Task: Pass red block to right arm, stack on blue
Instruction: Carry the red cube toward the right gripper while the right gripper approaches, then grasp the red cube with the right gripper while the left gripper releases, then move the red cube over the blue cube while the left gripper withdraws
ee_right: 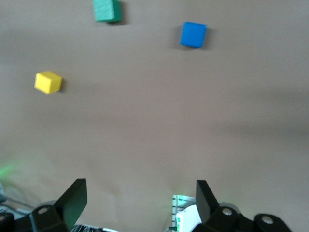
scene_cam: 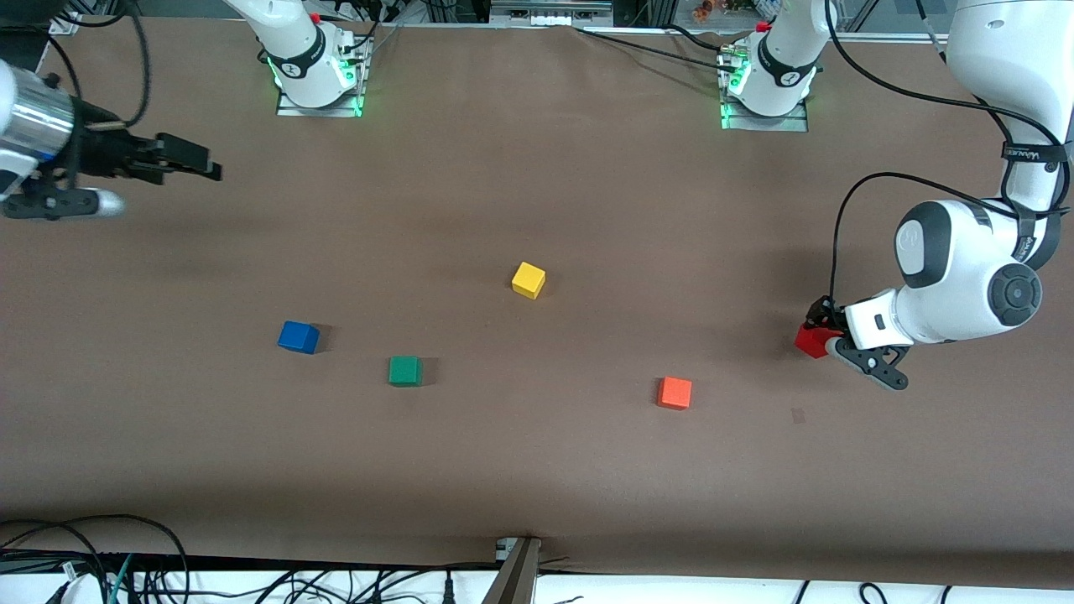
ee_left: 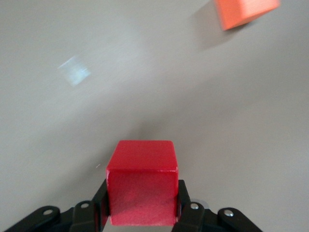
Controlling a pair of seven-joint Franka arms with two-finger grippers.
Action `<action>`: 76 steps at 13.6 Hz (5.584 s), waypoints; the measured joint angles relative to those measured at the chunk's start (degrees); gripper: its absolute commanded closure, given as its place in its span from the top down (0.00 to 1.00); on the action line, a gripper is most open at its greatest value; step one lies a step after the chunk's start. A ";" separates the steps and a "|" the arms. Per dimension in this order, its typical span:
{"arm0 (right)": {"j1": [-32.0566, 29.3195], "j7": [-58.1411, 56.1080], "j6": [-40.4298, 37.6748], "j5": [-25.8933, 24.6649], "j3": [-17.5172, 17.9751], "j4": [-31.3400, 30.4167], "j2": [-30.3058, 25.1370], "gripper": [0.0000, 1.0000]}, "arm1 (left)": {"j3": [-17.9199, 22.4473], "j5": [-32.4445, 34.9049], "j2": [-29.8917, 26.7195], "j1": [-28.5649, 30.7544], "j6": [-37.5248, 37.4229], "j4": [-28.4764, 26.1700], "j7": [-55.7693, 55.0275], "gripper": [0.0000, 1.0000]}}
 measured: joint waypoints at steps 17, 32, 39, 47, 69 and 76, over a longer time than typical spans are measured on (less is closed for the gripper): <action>15.01 2.36 28.63 66.43 0.06 -4.26 22.97 1.00 | -14.06 -63.65 5.29 -5.26 -10.24 3.69 64.10 0.00; 22.57 -10.40 40.25 82.33 0.86 -5.47 23.70 1.00 | -14.10 -76.04 9.06 -13.15 -6.90 8.73 74.11 0.00; 23.86 -21.61 40.23 86.65 0.94 -6.10 24.97 0.38 | -14.05 -76.24 9.17 -13.17 -6.74 8.72 74.54 0.00; 23.78 -22.86 40.22 87.07 0.88 -5.77 24.59 0.23 | -13.99 -76.47 9.21 -13.08 -6.71 9.01 73.43 1.00; 22.45 -13.15 37.71 7.28 -11.50 -7.41 24.52 0.25 | -4.97 -14.74 -6.61 3.49 -31.49 20.51 48.13 1.00; 22.83 3.00 38.71 -19.55 -12.80 -6.06 24.41 0.25 | 0.29 -3.79 -20.66 -0.89 -20.95 11.78 30.52 1.00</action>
